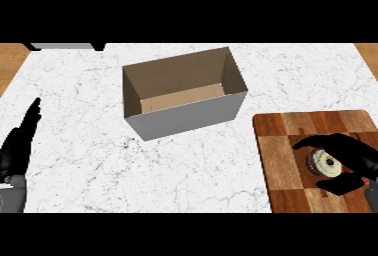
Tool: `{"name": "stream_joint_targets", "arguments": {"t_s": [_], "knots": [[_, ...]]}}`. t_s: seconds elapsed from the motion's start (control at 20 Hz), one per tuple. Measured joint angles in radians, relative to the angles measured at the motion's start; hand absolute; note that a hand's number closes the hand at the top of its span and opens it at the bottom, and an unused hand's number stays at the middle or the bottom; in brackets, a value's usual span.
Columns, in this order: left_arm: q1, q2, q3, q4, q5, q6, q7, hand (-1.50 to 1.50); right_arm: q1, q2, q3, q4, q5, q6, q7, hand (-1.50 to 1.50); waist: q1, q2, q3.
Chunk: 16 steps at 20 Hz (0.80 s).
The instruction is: Pick the cupcake from the cutting board and place it in the cardboard box
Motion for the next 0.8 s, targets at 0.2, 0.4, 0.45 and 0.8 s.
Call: {"name": "stream_joint_targets", "arguments": {"t_s": [0.2,0.4,0.45,0.8], "knots": [[0.009,0.003,0.004,-0.025,0.002,-0.014,0.013,0.00,-0.021,0.031,-0.009,0.048,0.062,-0.130,-0.035,1.50,0.002,-0.003,-0.005],[0.017,-0.006,0.003,-0.031,-0.006,-0.010,0.011,0.00,-0.046,0.037,-0.041,0.078,0.098,-0.217,-0.066,1.50,0.001,-0.003,-0.005],[0.015,-0.006,0.003,-0.030,-0.008,-0.009,0.014,0.00,-0.041,0.059,-0.039,0.049,0.109,-0.223,-0.019,1.50,-0.002,-0.004,-0.005],[0.044,0.001,0.024,-0.035,-0.006,-0.001,0.020,0.00,0.105,0.255,-0.060,-0.159,0.232,-0.342,0.417,1.50,-0.050,-0.024,-0.017]]}}
